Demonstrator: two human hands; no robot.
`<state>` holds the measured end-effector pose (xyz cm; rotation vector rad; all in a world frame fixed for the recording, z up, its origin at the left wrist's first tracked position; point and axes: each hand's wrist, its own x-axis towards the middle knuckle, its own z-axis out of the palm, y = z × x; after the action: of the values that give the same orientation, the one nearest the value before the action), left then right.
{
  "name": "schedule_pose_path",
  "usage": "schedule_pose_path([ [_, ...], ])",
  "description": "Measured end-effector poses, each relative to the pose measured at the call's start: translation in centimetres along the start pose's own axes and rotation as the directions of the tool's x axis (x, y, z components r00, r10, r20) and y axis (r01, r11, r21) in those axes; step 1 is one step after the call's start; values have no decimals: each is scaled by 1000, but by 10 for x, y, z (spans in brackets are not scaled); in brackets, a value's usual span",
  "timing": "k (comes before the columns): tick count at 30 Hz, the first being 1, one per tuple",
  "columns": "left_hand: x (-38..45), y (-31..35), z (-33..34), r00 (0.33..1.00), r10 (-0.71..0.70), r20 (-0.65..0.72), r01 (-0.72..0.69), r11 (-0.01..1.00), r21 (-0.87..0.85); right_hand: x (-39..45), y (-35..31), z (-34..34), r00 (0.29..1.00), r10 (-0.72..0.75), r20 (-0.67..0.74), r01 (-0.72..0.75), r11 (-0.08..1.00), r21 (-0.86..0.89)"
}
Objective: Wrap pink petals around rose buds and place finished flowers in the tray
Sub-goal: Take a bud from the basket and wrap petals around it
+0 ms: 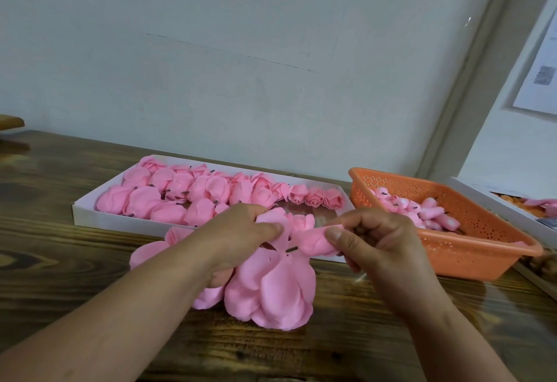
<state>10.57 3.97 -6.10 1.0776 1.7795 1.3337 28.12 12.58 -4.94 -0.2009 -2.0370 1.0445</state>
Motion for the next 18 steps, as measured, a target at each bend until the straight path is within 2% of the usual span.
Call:
schedule_pose_path([
  [6, -2, 1, 2, 999, -38, 28, 41, 993, -115, -1, -1, 1, 999, 45, 0, -45, 996, -82],
  [9, -3, 1, 3, 998, -47, 47, 51, 994, -98, -2, 1, 4, 998, 56, 28, -50, 979, -196],
  [12, -5, 2, 3, 992, -56, 114, 76, 981, -177, -4, 3, 8, 997, 44, 65, -20, 944, -330],
  [15, -5, 1, 3, 989, -10, 148, 35, 986, -162, -5, 4, 13, 995, 36, 95, 5, 918, -396],
  [18, -6, 3, 4, 988, 20, 156, 7, 985, -171, -4, 5, 13, 998, 40, 43, -19, 912, -410],
])
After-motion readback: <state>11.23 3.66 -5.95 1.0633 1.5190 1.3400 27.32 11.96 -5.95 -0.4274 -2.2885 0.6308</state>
